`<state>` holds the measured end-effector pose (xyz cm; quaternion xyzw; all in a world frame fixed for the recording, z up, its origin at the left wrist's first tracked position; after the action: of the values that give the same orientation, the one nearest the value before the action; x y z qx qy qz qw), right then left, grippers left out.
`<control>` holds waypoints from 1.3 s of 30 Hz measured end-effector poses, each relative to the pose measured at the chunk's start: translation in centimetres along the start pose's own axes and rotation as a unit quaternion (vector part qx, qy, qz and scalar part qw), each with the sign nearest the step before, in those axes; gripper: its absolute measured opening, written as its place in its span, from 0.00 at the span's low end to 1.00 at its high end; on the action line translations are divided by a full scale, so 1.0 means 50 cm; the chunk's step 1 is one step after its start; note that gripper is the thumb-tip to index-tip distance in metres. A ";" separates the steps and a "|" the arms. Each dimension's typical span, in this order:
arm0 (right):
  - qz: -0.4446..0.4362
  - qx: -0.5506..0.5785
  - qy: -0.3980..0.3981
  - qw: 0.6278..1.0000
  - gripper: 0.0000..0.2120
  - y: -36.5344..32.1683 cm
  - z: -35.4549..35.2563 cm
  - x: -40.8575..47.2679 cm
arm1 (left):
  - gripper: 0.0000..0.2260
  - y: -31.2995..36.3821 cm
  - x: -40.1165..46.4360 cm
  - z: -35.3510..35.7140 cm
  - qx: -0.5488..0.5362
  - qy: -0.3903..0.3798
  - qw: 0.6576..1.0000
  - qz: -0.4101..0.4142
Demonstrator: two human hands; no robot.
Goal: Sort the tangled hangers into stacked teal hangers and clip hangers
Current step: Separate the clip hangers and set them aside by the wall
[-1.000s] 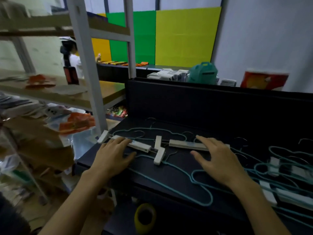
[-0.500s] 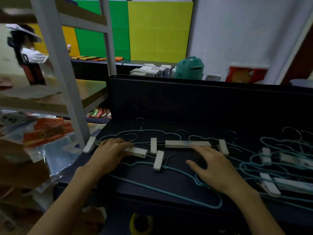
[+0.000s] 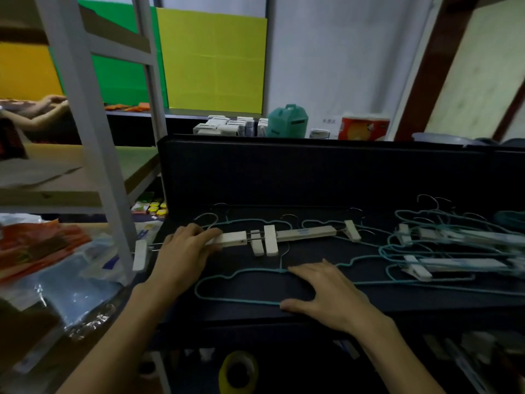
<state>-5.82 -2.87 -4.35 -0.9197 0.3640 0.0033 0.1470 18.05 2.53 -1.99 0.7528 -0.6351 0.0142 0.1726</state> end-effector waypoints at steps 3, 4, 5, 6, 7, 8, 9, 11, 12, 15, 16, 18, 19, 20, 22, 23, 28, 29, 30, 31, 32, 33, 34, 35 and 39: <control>0.004 0.024 0.012 1.000 0.42 -0.012 0.000 -0.008 | 0.16 -0.003 -0.007 -0.004 0.002 0.012 1.000 0.009; 0.007 0.027 0.016 0.999 0.42 -0.020 0.000 -0.011 | 0.16 -0.004 -0.009 -0.006 0.000 0.016 1.000 0.012; 0.011 0.028 0.018 0.999 0.42 -0.027 0.001 -0.015 | 0.16 -0.007 -0.011 -0.009 -0.002 0.017 1.000 0.014; 0.013 0.030 0.020 0.999 0.41 -0.034 0.001 -0.020 | 0.16 -0.008 -0.013 -0.012 -0.003 0.017 1.000 0.014; 0.014 0.030 0.023 0.999 0.41 -0.042 0.000 -0.024 | 0.16 -0.010 -0.016 -0.016 -0.002 0.016 1.000 0.012; 0.012 0.027 0.024 0.999 0.42 -0.048 0.000 -0.030 | 0.16 -0.011 -0.021 -0.020 -0.001 0.016 1.000 0.010; 0.009 0.024 0.024 0.999 0.42 -0.055 -0.001 -0.035 | 0.16 -0.010 -0.026 -0.023 -0.001 0.018 1.000 0.009; 0.003 0.019 0.024 1.000 0.41 -0.060 -0.001 -0.042 | 0.16 -0.007 -0.033 -0.029 -0.004 0.025 1.000 0.007; 0.000 0.017 0.024 1.000 0.41 -0.060 -0.002 -0.047 | 0.16 -0.004 -0.036 -0.029 -0.003 0.025 1.000 0.002; -0.006 0.003 0.024 1.000 0.40 -0.046 -0.004 -0.065 | 0.17 0.018 -0.040 -0.025 -0.005 0.020 1.000 -0.013; -0.006 -0.002 0.026 1.000 0.39 -0.038 -0.005 -0.071 | 0.17 0.028 -0.039 -0.023 -0.007 0.021 1.000 -0.012; -0.004 -0.009 0.027 1.000 0.39 -0.016 -0.008 -0.084 | 0.17 0.050 -0.033 -0.023 -0.004 0.020 1.000 -0.009; -0.005 -0.008 0.027 1.000 0.39 -0.002 -0.011 -0.092 | 0.17 0.063 -0.025 -0.023 -0.003 0.019 1.000 -0.008; -0.008 -0.008 0.030 0.999 0.40 0.009 -0.014 -0.099 | 0.17 0.073 -0.021 -0.024 -0.002 0.021 1.000 -0.008; -0.013 -0.016 0.045 0.999 0.41 0.037 -0.028 -0.116 | 0.16 0.105 -0.010 -0.027 -0.003 0.030 1.000 0.003; -0.015 -0.021 0.056 0.998 0.41 0.053 -0.038 -0.125 | 0.16 0.124 -0.002 -0.028 -0.007 0.035 0.999 0.011; -0.004 -0.002 0.116 0.993 0.40 0.150 -0.082 -0.192 | 0.16 0.234 0.039 -0.013 -0.022 0.049 0.997 0.049; 0.002 -0.003 0.133 0.991 0.39 0.171 -0.090 -0.210 | 0.16 0.259 0.048 -0.006 -0.022 0.047 0.997 0.058; 0.011 -0.007 0.145 0.989 0.38 0.192 -0.098 -0.229 | 0.16 0.286 0.058 0.001 -0.021 0.044 0.997 0.065; 0.022 -0.011 0.153 0.988 0.38 0.212 -0.104 -0.249 | 0.16 0.313 0.067 0.010 -0.022 0.040 0.996 0.072; 0.033 -0.013 0.161 0.986 0.38 0.233 -0.109 -0.270 | 0.16 0.343 0.074 0.019 -0.025 0.037 0.996 0.081; 0.045 -0.015 0.170 0.984 0.38 0.255 -0.114 -0.292 | 0.16 0.374 0.081 0.029 -0.030 0.037 0.995 0.092; 0.059 -0.020 0.178 0.982 0.38 0.277 -0.118 -0.315 | 0.16 0.407 0.085 0.039 -0.034 0.038 0.993 0.104; 0.076 -0.027 0.184 0.980 0.38 0.300 -0.121 -0.338 | 0.15 0.440 0.089 0.050 -0.035 0.040 0.992 0.118; 0.153 -0.033 0.212 0.965 0.38 0.402 -0.118 -0.443 | 0.15 0.580 0.100 0.100 -0.044 0.037 0.983 0.176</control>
<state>-36.18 -3.56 -1.60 -0.8372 0.5228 -0.1571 0.0335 -9.84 -7.51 1.55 0.6197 -0.7511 0.0442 0.2231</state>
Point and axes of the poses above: each hand's wrist, its own x-axis towards the middle knuckle, its own z-axis out of the palm, y = z × x, the point moved 7 cm from there along x, towards the middle knuckle, and after that the axes turned 10 degrees about -y, right-handed, at the moved point
